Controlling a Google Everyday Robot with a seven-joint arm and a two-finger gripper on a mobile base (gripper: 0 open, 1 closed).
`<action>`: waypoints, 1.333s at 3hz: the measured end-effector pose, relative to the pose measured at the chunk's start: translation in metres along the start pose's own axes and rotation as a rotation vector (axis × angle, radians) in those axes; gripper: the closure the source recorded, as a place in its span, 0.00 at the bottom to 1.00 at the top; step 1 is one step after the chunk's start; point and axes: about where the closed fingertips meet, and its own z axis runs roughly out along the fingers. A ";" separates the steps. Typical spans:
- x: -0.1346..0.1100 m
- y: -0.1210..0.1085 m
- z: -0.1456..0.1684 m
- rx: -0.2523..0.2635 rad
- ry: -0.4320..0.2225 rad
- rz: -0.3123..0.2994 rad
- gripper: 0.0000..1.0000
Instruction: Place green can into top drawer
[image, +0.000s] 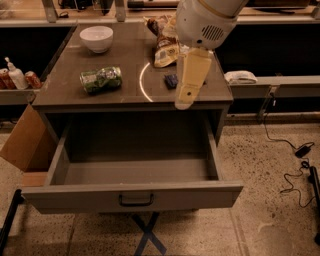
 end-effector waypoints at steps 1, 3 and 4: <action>0.012 -0.014 0.028 -0.017 -0.047 0.009 0.00; 0.025 -0.022 0.068 -0.033 -0.107 0.015 0.00; 0.014 -0.044 0.092 -0.031 -0.159 0.001 0.00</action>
Offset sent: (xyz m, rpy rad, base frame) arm 0.0608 0.0014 -0.0997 0.1502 0.0693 0.0402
